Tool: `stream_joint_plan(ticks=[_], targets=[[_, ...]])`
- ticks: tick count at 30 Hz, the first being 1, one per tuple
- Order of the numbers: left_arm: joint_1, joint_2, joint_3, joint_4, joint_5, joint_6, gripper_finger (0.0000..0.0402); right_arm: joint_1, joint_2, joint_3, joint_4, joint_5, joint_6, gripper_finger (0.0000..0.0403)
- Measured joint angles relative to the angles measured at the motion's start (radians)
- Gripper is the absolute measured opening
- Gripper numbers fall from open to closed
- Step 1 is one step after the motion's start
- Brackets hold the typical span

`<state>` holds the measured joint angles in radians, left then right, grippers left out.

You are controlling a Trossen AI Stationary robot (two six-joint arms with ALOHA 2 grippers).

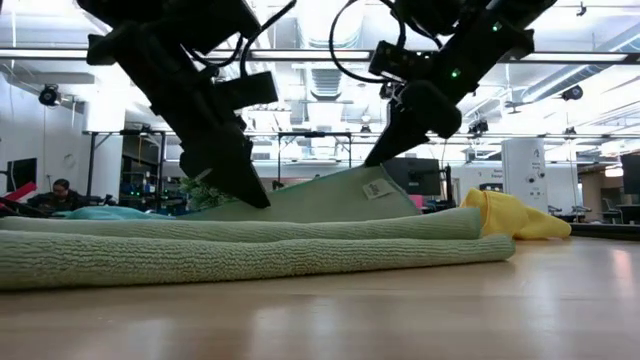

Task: Fold microfiber towels
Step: Fold the green microfiber towel

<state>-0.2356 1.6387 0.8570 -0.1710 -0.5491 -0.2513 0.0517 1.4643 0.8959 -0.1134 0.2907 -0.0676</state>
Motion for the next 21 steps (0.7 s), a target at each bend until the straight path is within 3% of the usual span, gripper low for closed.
stream_joint_plan(ticks=[12, 21], targets=[[-0.001, -0.141, 0.023, -0.014, 0.025, -0.009, 0.0180, 0.002, -0.019, -0.020, -0.106, -0.002, 0.075, 0.0009], [-0.002, -0.110, 0.021, 0.055, 0.038, -0.031, 0.0180, -0.005, -0.018, -0.040, -0.089, -0.001, 0.014, 0.0009]])
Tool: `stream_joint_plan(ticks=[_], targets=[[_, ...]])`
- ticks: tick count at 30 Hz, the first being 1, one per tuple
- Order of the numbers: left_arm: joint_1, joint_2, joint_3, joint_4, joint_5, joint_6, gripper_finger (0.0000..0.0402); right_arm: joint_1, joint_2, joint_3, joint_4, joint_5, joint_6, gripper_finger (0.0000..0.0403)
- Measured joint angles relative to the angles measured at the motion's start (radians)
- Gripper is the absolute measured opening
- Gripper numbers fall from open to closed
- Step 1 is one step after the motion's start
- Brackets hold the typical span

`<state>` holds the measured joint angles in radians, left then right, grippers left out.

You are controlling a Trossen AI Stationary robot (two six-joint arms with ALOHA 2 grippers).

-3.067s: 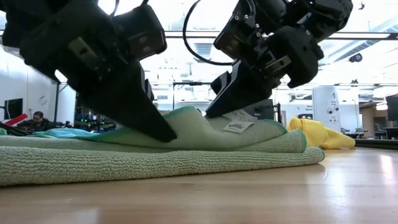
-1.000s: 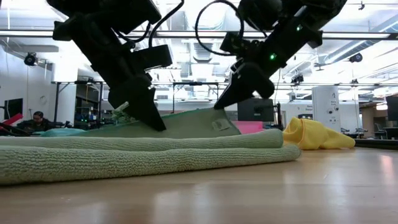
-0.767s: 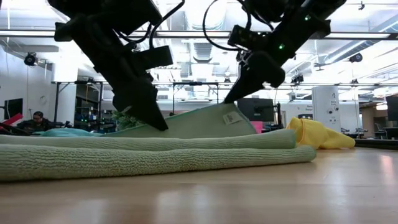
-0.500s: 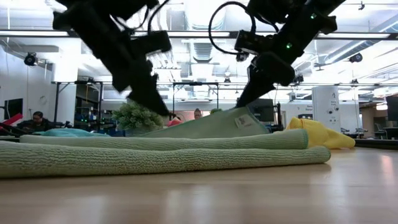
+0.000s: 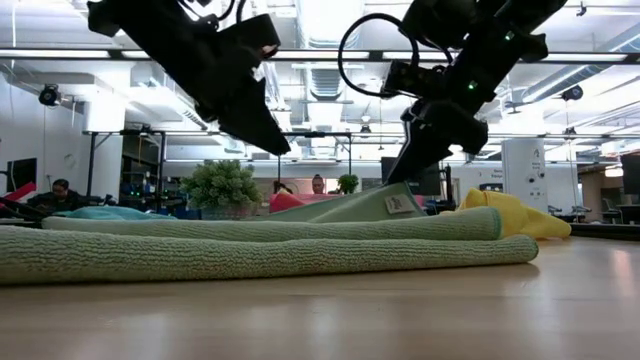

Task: Fold microfiber towels
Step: Fold the green microfiber towel

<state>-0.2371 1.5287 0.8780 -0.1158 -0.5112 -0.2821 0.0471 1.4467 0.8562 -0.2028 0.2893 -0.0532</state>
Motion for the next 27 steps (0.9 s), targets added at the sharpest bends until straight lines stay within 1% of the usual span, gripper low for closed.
stream_joint_plan(ticks=[3, 5, 8, 12, 15, 18, 24, 27], targets=[[-0.006, 0.001, 0.001, -0.008, 0.034, -0.001, 0.0180, -0.001, 0.000, 0.000, 0.003, 0.000, 0.007, 0.0014], [-0.016, -0.002, 0.005, -0.007, 0.055, -0.002, 0.0180, -0.004, 0.000, 0.000, 0.001, 0.001, 0.013, 0.0026], [-0.034, -0.024, 0.009, -0.006, 0.062, -0.002, 0.0180, -0.019, 0.000, 0.000, 0.002, 0.004, 0.027, 0.0057], [-0.068, -0.046, 0.015, -0.008, 0.068, -0.038, 0.0180, -0.030, -0.001, 0.000, 0.001, 0.062, 0.007, 0.0105], [-0.108, -0.059, 0.015, -0.027, 0.108, -0.122, 0.0180, -0.027, -0.014, 0.000, -0.016, 0.065, -0.010, 0.0135], [-0.164, -0.059, 0.014, -0.077, 0.127, -0.249, 0.0180, -0.016, -0.034, 0.000, -0.047, 0.021, -0.001, 0.0153], [-0.296, -0.035, 0.013, -0.164, 0.138, -0.509, 0.0180, 0.035, -0.052, 0.000, -0.066, -0.141, 0.009, 0.0158], [-0.342, -0.001, 0.013, -0.165, 0.135, -0.594, 0.0180, 0.082, -0.043, -0.002, -0.059, -0.159, 0.016, 0.0153]])
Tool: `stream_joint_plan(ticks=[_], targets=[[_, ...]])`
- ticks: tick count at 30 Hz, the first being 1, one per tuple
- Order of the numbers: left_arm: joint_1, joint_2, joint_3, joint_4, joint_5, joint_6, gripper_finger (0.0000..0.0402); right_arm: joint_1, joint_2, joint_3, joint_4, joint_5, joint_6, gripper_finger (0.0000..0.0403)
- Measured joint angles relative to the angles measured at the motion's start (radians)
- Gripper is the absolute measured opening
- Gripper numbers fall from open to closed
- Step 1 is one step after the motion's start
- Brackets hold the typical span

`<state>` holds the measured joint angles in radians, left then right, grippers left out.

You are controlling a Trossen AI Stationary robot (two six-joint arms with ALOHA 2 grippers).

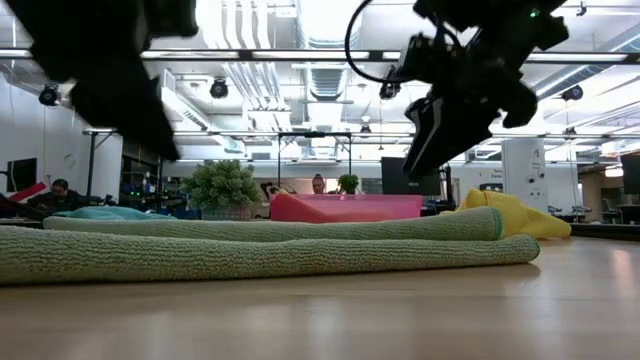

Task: Fold microfiber towels
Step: Fold the green microfiber towel

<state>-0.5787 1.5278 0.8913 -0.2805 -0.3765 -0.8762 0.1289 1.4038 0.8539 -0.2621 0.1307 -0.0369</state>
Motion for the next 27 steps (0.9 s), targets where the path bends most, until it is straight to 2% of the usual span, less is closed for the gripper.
stream_joint_plan(ticks=[6, 12, 16, 23, 27], targets=[[-0.022, 0.121, 0.047, 0.008, -0.016, -0.057, 0.0180, 0.127, 0.021, -0.018, 0.097, -0.003, 0.018, 0.0142], [-0.022, 0.236, 0.172, 0.019, -0.015, 0.053, 0.0180, 0.228, 0.021, -0.055, 0.175, -0.003, 0.045, 0.0128], [-0.018, 0.302, 0.245, 0.016, -0.018, 0.133, 0.0180, 0.249, 0.034, -0.068, 0.198, 0.000, 0.077, 0.0119], [-0.016, 0.338, 0.274, -0.001, -0.031, 0.177, 0.0180, 0.251, 0.082, -0.073, 0.218, 0.003, 0.105, 0.0123], [-0.014, 0.338, 0.267, -0.024, -0.112, 0.187, 0.0180, 0.251, 0.119, -0.073, 0.249, 0.006, 0.109, 0.0143]])
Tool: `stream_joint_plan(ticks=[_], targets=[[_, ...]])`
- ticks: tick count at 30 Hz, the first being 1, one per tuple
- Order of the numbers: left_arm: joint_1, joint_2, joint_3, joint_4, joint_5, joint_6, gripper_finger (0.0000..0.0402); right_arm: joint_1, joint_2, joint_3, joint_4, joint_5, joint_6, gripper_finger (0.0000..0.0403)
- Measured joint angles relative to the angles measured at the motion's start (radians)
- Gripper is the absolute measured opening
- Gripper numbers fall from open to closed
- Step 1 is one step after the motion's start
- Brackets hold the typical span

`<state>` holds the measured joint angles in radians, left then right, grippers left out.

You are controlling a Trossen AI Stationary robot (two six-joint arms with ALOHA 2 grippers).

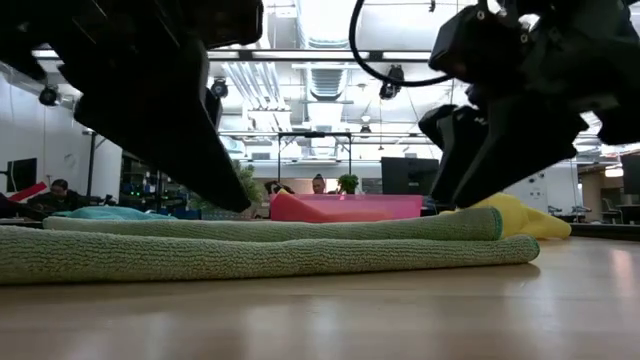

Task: Fold microfiber towels
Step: Fold the green microfiber towel

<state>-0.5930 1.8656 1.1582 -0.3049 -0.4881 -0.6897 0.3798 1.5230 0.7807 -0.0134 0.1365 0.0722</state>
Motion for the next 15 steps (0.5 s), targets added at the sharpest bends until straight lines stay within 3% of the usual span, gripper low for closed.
stream_joint_plan(ticks=[5, 11, 15], targets=[[0.015, 0.008, -0.002, -0.021, -0.034, 0.014, 0.0180, 0.000, 0.033, 0.000, 0.029, 0.112, 0.007, 0.0167], [0.033, 0.032, -0.004, -0.035, -0.077, 0.043, 0.0180, 0.000, 0.058, 0.000, 0.080, 0.128, -0.036, 0.0180], [0.041, 0.035, -0.003, -0.080, -0.158, 0.044, 0.0180, -0.001, 0.060, 0.000, 0.083, 0.267, -0.034, 0.0175]])
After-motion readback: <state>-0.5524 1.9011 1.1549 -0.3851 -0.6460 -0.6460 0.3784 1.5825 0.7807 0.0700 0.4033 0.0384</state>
